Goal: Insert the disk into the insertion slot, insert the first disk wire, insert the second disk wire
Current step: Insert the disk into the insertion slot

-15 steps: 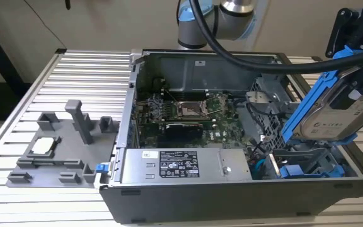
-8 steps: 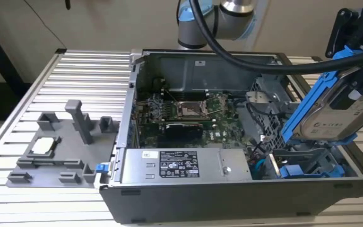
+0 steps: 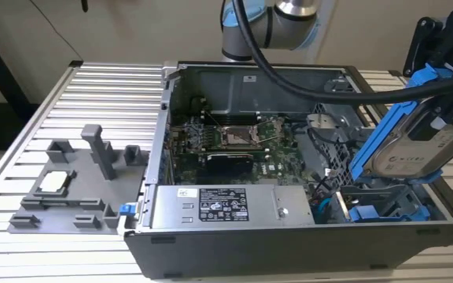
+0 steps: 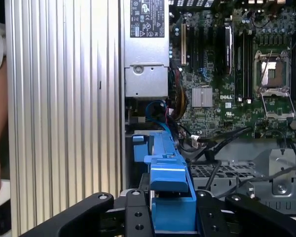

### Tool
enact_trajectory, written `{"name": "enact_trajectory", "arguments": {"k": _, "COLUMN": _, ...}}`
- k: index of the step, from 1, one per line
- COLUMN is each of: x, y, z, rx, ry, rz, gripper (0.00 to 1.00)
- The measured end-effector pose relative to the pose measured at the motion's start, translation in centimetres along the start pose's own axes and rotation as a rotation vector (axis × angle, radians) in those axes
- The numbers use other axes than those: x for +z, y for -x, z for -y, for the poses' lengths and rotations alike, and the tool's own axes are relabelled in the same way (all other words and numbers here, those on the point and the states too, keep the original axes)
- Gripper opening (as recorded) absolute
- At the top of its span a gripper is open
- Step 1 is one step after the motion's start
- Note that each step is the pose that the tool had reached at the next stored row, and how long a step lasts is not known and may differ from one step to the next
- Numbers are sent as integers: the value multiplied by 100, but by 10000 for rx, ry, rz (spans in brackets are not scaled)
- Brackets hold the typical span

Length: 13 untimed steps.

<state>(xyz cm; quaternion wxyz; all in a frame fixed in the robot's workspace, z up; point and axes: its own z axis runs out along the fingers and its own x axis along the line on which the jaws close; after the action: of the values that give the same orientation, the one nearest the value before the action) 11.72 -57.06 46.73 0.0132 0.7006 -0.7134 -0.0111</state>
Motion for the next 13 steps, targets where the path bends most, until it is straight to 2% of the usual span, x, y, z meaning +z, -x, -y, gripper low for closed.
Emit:
{"name": "enact_trajectory", "arguments": {"k": 2, "x": 35, "y": -2, "z": 1, "rx": -2, "ry": -1, "rz": 3, "gripper": 33}}
{"name": "enact_trajectory", "arguments": {"k": 7, "x": 114, "y": -33, "z": 4, "rx": -9, "ry": -8, "rz": 115, "gripper": 33}}
{"name": "enact_trajectory", "arguments": {"k": 13, "x": 219, "y": -63, "z": 12, "rx": -13, "ry": -7, "rz": 204, "gripper": 33}}
